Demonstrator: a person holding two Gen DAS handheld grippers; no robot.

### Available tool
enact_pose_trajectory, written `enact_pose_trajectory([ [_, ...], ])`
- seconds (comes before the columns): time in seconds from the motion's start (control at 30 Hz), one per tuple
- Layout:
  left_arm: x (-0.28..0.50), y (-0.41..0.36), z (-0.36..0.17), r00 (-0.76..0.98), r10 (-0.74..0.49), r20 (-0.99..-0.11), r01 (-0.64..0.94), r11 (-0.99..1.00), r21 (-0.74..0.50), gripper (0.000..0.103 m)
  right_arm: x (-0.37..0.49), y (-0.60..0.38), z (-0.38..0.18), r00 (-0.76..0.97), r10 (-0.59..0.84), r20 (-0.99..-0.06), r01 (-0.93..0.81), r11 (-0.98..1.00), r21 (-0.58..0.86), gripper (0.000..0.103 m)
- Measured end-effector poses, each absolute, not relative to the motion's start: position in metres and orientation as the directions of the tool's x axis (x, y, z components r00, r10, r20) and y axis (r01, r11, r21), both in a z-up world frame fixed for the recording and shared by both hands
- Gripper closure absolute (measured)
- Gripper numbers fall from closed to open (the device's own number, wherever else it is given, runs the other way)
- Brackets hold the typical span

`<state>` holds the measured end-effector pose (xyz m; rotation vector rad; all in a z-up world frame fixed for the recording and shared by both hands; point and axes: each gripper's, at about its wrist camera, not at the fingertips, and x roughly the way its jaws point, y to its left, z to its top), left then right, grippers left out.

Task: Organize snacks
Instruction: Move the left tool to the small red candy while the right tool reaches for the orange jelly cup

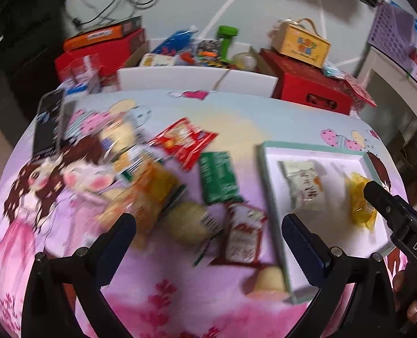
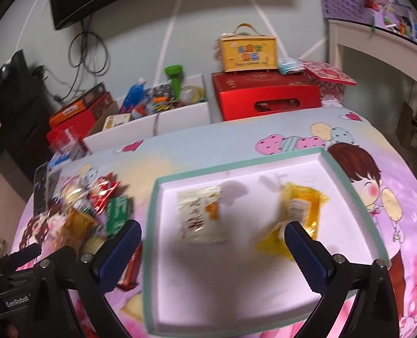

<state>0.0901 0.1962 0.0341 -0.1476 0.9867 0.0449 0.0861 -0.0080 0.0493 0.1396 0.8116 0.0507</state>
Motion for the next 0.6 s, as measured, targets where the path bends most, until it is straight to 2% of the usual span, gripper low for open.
enact_pose_trajectory([
  [0.27,0.05,0.242,0.026,0.533,0.008,-0.846,-0.222,0.966,-0.13,0.0,0.064,0.028,0.041,0.647,0.163,-0.745,-0.094,0.987,0.134,0.003],
  [0.6,0.021,0.249,-0.002,0.467,-0.029,-0.884,-0.247,0.955,-0.162,0.0,0.043,0.054,0.016,0.56,0.228,-0.796,-0.179,0.972,0.153,0.023],
])
